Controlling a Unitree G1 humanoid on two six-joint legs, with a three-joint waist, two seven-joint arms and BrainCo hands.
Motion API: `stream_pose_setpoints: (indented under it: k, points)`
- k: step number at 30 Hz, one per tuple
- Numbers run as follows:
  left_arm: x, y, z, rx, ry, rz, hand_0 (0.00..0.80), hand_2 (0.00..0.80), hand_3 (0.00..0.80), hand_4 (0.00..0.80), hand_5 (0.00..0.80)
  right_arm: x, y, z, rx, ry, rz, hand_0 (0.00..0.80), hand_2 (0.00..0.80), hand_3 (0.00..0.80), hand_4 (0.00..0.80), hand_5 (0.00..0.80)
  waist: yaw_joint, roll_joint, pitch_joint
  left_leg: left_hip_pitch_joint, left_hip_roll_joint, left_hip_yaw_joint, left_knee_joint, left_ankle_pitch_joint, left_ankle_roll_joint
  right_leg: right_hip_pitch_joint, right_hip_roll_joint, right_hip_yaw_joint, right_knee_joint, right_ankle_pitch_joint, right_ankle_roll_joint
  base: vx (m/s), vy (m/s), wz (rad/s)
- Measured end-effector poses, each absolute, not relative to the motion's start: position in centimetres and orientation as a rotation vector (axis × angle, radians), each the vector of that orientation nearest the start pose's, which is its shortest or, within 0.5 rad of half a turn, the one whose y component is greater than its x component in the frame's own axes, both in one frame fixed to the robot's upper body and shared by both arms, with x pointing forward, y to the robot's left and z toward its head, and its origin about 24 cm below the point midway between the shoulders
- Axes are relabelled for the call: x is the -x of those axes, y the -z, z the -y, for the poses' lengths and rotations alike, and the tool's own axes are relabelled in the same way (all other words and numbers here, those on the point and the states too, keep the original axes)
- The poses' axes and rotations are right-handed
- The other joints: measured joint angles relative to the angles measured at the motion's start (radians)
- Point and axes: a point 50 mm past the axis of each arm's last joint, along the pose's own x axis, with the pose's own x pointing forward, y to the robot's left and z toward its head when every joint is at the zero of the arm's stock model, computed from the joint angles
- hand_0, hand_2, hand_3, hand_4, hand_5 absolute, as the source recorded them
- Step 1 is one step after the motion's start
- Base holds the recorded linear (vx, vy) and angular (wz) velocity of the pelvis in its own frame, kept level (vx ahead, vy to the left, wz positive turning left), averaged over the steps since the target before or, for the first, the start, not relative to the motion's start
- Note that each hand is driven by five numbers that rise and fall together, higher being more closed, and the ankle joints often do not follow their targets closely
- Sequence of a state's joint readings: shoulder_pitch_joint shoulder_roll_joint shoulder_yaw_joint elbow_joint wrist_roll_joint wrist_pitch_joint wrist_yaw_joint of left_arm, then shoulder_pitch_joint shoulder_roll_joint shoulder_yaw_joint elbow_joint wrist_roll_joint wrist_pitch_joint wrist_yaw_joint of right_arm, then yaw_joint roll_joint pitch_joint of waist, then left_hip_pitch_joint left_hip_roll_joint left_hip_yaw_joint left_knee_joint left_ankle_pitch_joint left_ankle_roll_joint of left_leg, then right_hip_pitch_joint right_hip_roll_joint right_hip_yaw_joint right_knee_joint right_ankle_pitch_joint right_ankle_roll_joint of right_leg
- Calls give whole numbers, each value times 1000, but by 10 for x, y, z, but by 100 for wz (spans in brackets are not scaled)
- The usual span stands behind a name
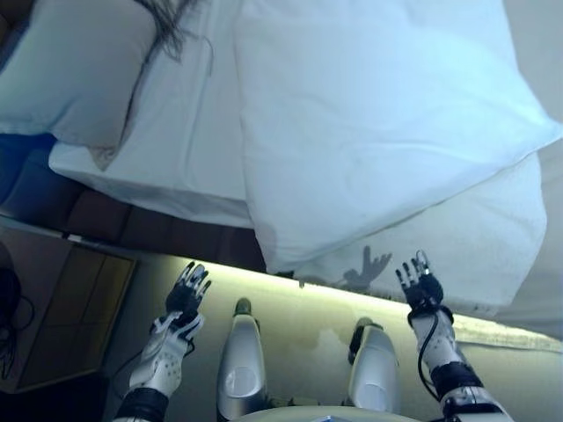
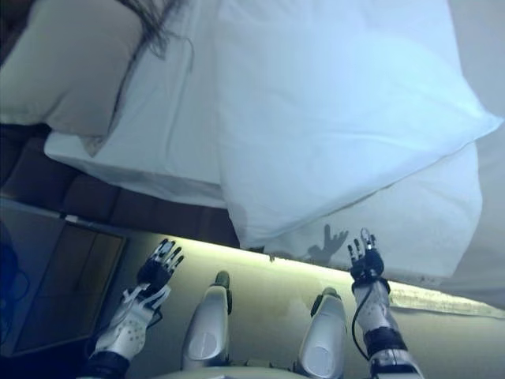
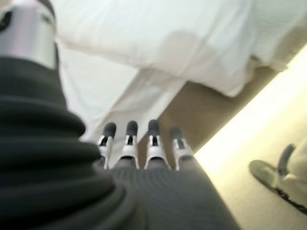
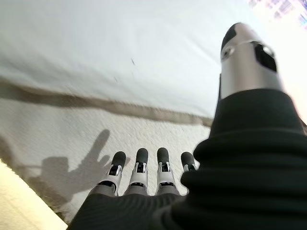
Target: Make the bed neatly
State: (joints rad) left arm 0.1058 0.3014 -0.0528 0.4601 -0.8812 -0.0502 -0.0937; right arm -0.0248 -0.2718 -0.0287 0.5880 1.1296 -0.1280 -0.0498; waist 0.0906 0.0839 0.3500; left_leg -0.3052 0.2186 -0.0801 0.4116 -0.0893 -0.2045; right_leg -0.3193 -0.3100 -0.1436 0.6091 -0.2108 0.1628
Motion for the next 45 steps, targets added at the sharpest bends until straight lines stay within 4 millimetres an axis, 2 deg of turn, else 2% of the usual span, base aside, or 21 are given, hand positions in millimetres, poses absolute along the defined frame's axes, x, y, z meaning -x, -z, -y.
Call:
stream_pose_setpoints:
  k: [2,3,6,8,10,12,14,18,20,23,27,31,33,39,45]
  points:
    - [-186,70,-227,576,-181,-468,0,0,0,0,0,-196,72,253,-791,539,-376,0,0,0,0,0,-22,-13,-40,4,13,13,-22,21,28,27,-8,-13,-16,-17,5,182,123,66]
    - [-181,76,-225,585,-185,-490,0,0,0,0,0,-191,74,256,-781,558,-388,0,0,0,0,0,-23,-12,-45,16,13,-5,-15,16,23,37,-7,-12,-17,-18,4,105,36,17]
    - [-175,79,-226,555,-175,-516,0,0,0,0,0,-185,77,256,-782,579,-395,0,0,0,0,0,-19,-34,-64,15,-2,8,2,-4,-7,32,-28,5,-8,-24,19,76,-103,-6]
    - [-178,76,-228,522,-157,-508,0,0,0,0,0,-187,76,256,-773,575,-381,0,0,0,0,0,-20,-49,-73,7,-17,21,24,-11,-16,4,-47,38,18,-34,32,-65,-156,-10]
    - [-180,74,-233,500,-157,-500,0,0,0,0,0,-197,69,261,-755,560,-358,0,0,0,0,0,-21,-38,-81,-29,-15,19,61,-27,-21,-42,-46,55,39,-34,35,-136,-218,-30]
    - [-188,65,-242,468,-165,-466,0,0,0,0,0,-209,65,273,-730,563,-346,0,0,0,0,0,-14,-21,-76,-87,13,11,100,-37,-35,-109,-43,49,71,-18,25,-74,-226,-36]
    - [-192,63,-243,468,-163,-457,0,0,0,0,0,-217,56,283,-726,564,-302,0,0,0,0,0,-13,0,-62,-121,23,-10,109,-32,-37,-140,-31,42,86,-13,22,-58,-192,-9]
    - [-193,62,-239,500,-157,-436,0,0,0,0,0,-223,49,300,-742,569,-261,0,0,0,0,0,-15,28,-42,-198,42,-45,86,-5,-22,-210,-9,16,96,-4,-1,-151,-132,9]
    - [-199,60,-234,507,-134,-417,0,0,0,0,0,-230,41,313,-775,595,-214,0,0,0,0,0,-13,40,-22,-257,40,-58,65,35,-15,-264,-11,0,107,6,-10,-111,-113,25]
    - [-214,52,-230,518,-102,-371,0,0,0,0,0,-244,27,329,-828,621,-145,0,0,0,0,0,6,40,27,-316,25,-63,55,65,-9,-336,-37,-6,157,-1,-22,-34,-49,26]
    - [-220,47,-227,533,-66,-347,0,0,0,0,0,-269,-8,347,-885,586,-32,0,0,0,0,0,26,55,49,-349,-5,-63,37,80,0,-377,-69,-4,171,0,-17,-18,10,19]
    - [-222,43,-230,523,-54,-335,0,0,0,0,0,-284,-37,362,-938,551,65,0,0,0,0,0,48,62,53,-356,-32,-59,18,93,15,-389,-95,-3,172,-3,-8,23,42,13]
    - [-225,37,-231,518,-38,-316,0,0,0,0,0,-288,-46,367,-953,528,89,0,0,0,0,0,63,64,53,-359,-46,-59,16,98,20,-393,-109,-2,173,-4,-6,29,19,12]
    - [-241,20,-232,491,20,-260,0,0,0,0,0,-292,-70,387,-990,574,144,0,0,0,0,0,69,66,53,-380,-83,-60,24,109,3,-392,-147,-5,178,-13,25,34,-19,18]
    - [-253,5,-240,467,42,-226,0,0,0,0,0,-286,-82,407,-1096,647,195,0,0,0,0,0,88,75,58,-408,-88,-62,48,106,-2,-398,-149,-6,178,-15,32,6,-24,6]
